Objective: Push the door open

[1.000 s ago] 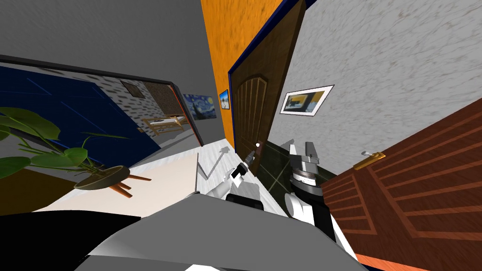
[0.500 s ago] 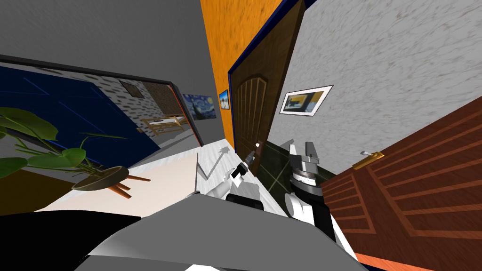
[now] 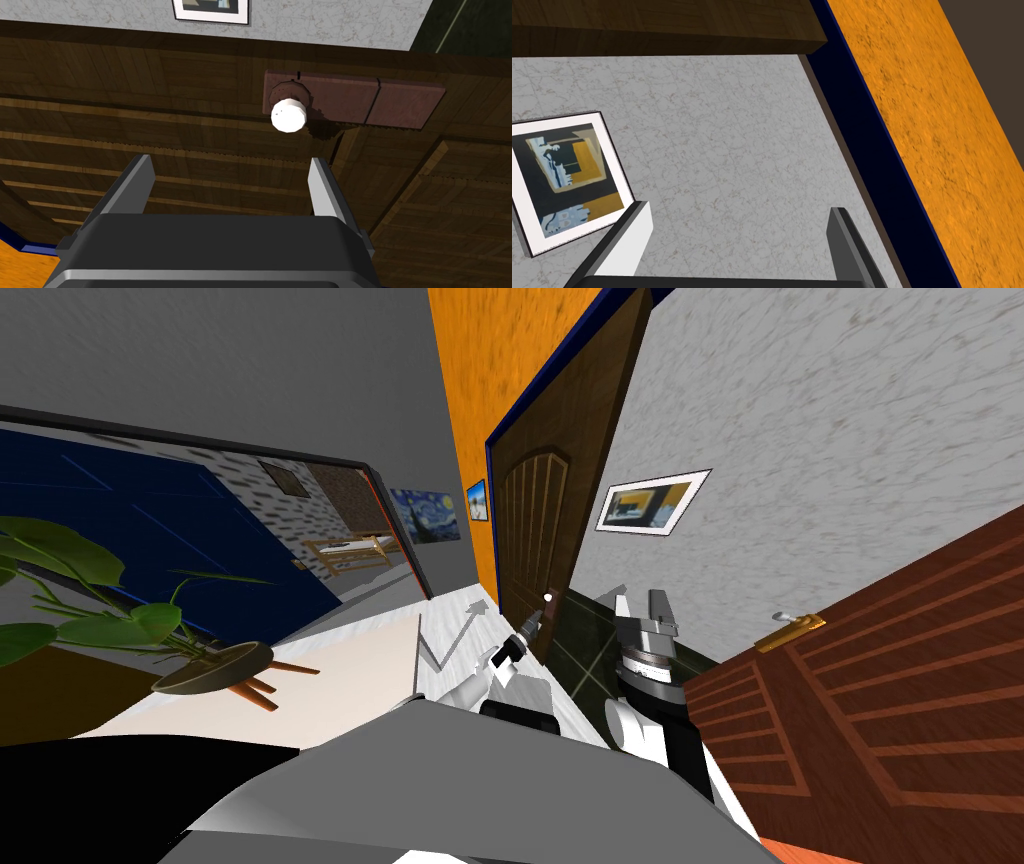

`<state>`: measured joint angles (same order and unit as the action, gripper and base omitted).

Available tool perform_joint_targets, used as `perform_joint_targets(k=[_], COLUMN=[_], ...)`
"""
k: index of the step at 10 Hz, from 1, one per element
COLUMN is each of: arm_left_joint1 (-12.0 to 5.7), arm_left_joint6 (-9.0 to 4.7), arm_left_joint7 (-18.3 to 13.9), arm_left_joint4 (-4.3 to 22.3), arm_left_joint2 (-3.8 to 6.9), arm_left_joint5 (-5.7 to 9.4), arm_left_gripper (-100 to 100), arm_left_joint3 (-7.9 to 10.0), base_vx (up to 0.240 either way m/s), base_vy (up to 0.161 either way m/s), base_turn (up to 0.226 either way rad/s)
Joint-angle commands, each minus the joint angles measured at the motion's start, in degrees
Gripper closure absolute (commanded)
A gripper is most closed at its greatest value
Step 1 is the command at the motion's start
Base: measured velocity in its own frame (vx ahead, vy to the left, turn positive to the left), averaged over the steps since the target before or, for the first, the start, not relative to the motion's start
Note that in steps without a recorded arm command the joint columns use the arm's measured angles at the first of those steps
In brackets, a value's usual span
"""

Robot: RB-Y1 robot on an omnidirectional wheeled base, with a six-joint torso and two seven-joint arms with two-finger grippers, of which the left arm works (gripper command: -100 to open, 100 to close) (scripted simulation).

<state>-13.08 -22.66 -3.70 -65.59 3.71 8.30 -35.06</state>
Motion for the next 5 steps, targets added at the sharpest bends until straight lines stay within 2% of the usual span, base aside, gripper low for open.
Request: perform_joint_targets(k=[1,5], arm_left_joint1=[-0.12,-0.18], arm_left_joint6=[0.24,0.44], arm_left_joint7=[-0.2,-0.3], arm_left_joint4=[0.1,0.2], arm_left_joint2=[0.23,0.37], arm_left_joint5=[0.00,-0.04], arm_left_gripper=[-100,-100], arm_left_joint3=[-0.20,-0.45], base_vx=[0.049,0.005], base_vy=[0.000,0.000], base_turn=[-0.007,0.001])
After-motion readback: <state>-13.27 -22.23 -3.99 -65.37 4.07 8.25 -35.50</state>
